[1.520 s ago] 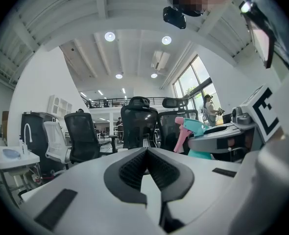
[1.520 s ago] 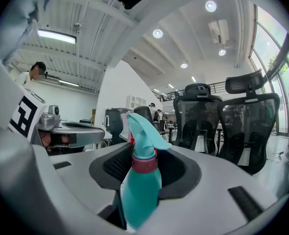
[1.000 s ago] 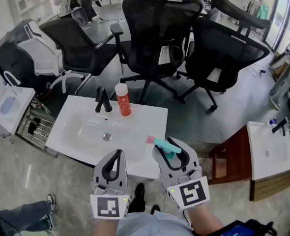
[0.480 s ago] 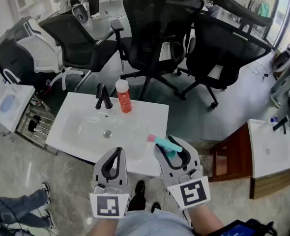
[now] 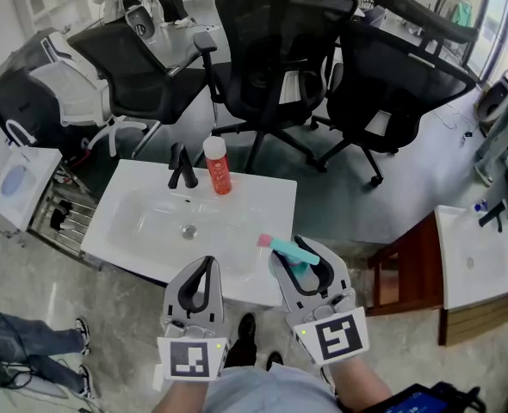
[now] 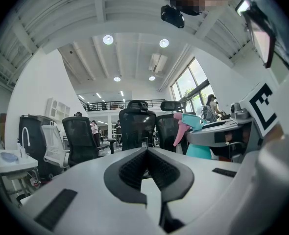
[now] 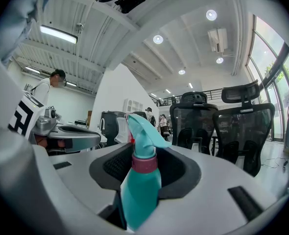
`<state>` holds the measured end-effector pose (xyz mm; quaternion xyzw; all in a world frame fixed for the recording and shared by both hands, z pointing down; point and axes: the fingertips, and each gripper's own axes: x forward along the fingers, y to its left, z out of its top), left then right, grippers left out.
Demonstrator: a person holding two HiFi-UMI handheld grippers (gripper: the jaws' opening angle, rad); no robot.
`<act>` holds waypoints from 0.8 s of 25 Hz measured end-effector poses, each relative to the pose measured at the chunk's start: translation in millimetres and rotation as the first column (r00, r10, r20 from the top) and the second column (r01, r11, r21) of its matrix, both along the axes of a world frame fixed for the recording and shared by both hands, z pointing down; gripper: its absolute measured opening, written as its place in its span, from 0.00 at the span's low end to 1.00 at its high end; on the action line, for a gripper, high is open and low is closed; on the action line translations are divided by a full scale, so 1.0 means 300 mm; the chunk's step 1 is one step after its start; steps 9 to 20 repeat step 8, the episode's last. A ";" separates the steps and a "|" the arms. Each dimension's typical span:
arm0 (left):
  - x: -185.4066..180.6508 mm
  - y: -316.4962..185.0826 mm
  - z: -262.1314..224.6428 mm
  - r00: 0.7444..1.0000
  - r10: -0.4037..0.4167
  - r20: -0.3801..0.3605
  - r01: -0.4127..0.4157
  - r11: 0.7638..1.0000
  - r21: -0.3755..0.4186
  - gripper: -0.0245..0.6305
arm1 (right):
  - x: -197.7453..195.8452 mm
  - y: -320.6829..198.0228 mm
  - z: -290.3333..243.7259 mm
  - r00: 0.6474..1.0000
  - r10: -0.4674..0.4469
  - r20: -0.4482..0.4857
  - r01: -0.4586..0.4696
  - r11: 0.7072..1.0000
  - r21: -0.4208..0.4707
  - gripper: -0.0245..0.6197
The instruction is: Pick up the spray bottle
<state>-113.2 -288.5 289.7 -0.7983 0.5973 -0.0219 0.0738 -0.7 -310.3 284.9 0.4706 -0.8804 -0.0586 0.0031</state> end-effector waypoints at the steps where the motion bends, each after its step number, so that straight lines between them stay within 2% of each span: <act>1: -0.001 0.001 -0.001 1.000 -0.002 -0.007 0.002 1.000 -0.002 0.06 | -0.001 0.001 -0.002 1.000 -0.001 0.000 0.001 1.000 0.001 0.29; 8: 0.003 0.006 0.019 1.000 0.001 0.023 -0.001 1.000 -0.027 0.06 | 0.005 0.007 -0.003 1.000 0.002 0.006 -0.002 1.000 0.004 0.29; 20: 0.003 0.006 0.019 1.000 0.001 0.023 -0.001 1.000 -0.027 0.06 | 0.005 0.007 -0.003 1.000 0.002 0.006 -0.002 1.000 0.004 0.29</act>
